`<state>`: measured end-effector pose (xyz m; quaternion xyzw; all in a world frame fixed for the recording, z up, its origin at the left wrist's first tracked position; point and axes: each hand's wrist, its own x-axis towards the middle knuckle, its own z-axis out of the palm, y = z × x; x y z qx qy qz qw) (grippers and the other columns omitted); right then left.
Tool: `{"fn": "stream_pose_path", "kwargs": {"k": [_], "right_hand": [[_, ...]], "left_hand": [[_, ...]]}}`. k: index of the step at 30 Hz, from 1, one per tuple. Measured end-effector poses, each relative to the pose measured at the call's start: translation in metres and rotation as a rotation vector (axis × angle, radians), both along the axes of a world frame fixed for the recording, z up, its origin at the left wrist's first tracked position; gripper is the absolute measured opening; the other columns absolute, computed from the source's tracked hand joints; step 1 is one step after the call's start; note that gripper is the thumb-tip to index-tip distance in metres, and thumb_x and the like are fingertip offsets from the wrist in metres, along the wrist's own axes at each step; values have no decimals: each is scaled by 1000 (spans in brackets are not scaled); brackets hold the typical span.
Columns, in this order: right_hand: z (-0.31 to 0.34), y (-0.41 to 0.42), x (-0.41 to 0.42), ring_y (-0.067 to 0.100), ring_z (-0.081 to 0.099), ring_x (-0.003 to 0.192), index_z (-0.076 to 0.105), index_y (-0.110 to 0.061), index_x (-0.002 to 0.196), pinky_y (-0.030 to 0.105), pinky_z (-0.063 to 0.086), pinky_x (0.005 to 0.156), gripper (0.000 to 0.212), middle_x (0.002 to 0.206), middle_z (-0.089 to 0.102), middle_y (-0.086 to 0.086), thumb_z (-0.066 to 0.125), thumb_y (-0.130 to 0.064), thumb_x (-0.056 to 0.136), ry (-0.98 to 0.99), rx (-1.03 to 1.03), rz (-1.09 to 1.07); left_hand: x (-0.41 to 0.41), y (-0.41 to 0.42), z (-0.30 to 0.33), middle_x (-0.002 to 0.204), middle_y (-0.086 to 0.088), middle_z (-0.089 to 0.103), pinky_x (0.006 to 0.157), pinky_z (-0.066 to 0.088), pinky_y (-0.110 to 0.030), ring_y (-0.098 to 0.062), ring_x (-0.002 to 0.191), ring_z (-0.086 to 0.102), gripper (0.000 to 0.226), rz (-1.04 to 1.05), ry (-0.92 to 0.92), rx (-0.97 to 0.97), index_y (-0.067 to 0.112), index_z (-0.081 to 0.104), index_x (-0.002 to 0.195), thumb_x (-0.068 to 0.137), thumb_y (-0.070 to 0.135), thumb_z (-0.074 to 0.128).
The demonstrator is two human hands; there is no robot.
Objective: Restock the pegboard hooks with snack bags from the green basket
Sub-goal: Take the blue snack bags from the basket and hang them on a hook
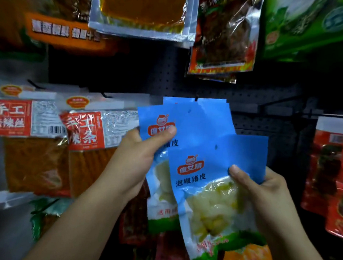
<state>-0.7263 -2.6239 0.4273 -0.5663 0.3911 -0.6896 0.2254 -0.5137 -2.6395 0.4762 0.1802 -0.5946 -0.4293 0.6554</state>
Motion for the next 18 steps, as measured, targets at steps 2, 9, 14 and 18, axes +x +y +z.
{"fn": "stream_pose_path", "kwargs": {"k": [2, 9, 14, 18], "right_hand": [[3, -6, -4, 13, 63, 65, 74, -23, 81, 28, 48, 61, 22, 71, 71, 0, 72, -38, 65, 11, -33, -15], [17, -15, -11, 0, 66, 59, 75, -41, 73, 12, 48, 50, 21, 70, 74, -9, 72, -21, 76, 40, -134, -33], [22, -17, -11, 4, 66, 63, 76, -35, 76, 22, 50, 57, 18, 75, 74, 0, 70, -42, 60, 13, -150, 7], [24, -21, -8, 6, 67, 67, 75, -36, 77, 26, 51, 61, 22, 78, 75, -1, 70, -45, 58, 20, -160, 34]], "left_hand": [[-3, -7, 17, 81, 6, 75, 64, 56, -21, -10, 74, 71, 16, 174, -32, -93, 24, 74, 84, 77, 10, 70], [-15, -24, 54, 66, 15, 72, 56, 55, -19, -3, 63, 69, 15, 486, -240, -283, 32, 73, 69, 75, 20, 77], [-21, -29, 64, 58, 13, 67, 53, 52, -21, -7, 58, 63, 23, 581, -198, -365, 35, 69, 64, 81, 19, 73], [-27, -33, 69, 64, 13, 65, 51, 49, -18, -1, 56, 61, 21, 646, -254, -371, 32, 62, 70, 85, 19, 67]]}}
